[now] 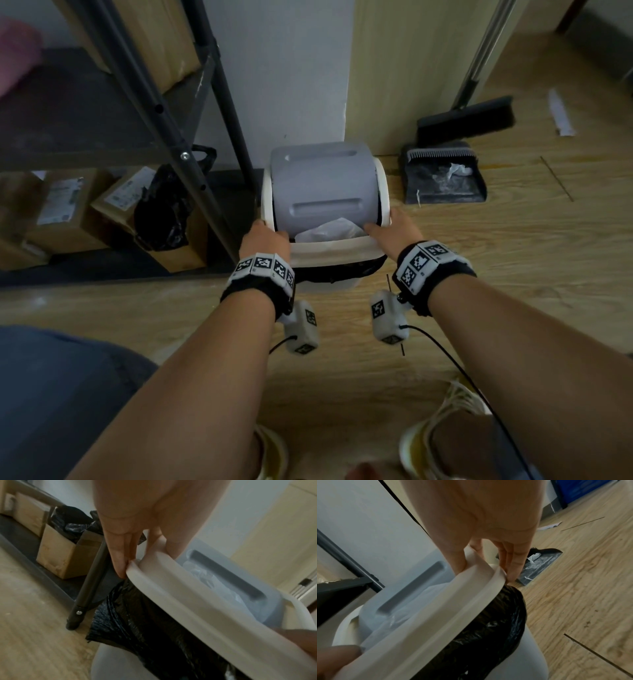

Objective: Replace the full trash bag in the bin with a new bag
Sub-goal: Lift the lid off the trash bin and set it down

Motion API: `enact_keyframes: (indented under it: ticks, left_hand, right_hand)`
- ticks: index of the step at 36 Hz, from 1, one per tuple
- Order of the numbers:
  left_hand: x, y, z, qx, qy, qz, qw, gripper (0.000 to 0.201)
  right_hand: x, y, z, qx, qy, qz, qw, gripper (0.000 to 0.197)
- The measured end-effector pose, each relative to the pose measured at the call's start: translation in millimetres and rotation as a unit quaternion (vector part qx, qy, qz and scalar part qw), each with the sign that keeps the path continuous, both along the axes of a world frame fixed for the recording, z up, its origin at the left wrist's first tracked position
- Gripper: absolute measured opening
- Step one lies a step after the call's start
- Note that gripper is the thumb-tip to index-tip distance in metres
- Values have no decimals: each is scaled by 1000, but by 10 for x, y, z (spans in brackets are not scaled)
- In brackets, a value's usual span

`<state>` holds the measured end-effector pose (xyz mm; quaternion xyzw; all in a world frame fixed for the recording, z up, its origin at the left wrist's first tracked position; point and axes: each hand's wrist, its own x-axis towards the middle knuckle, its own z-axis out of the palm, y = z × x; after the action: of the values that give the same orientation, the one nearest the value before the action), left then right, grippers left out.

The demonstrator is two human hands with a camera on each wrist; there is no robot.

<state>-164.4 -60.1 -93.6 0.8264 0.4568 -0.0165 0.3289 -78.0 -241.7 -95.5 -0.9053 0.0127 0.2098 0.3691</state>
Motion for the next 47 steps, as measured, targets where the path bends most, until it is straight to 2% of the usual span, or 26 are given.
enact_keyframes:
  ticks: [4,9,16,18,22,26,29,33,37,44,47]
  left_hand:
    - [23,-2,14,-6,-6,0,1000,36]
    - [41,28,39,-26,-15,-7,1000,39]
    - [37,116,65,-95,-58,29,993,47]
    - [29,110,73,-121,-84,41,988,48]
    - [2,79,83,-145,-99,37,984,51]
    - [16,79,81,-150,-111,44,981,50]
    - [33,78,117,-126,-105,23,986,48]
    - [61,102,113,-95,-110,6,989,56]
    - [71,78,262,-90,-136,11,987,55]
    - [123,-22,607,-48,-192,-14,980,48]
    - [195,-67,651,-56,-205,-2,977,47]
  right_hand:
    - [14,-6,1,13,-5,-3,1000,37]
    - [54,-14,9,9,3,-3,1000,31]
    - [114,-31,33,-15,-2,22,1000,21]
    - [123,-40,31,-4,-7,19,1000,11]
    - [105,-46,38,26,-14,17,999,6]
    - [73,-26,67,55,-22,8,998,10]
    - [68,-26,83,63,-24,-1,998,21]
    - [58,-17,142,85,-54,-10,995,31]
    - [71,-9,257,120,-90,-19,988,35]
    - [138,-75,448,117,-116,-43,985,36]
    - [167,-150,509,113,-122,-60,984,38]
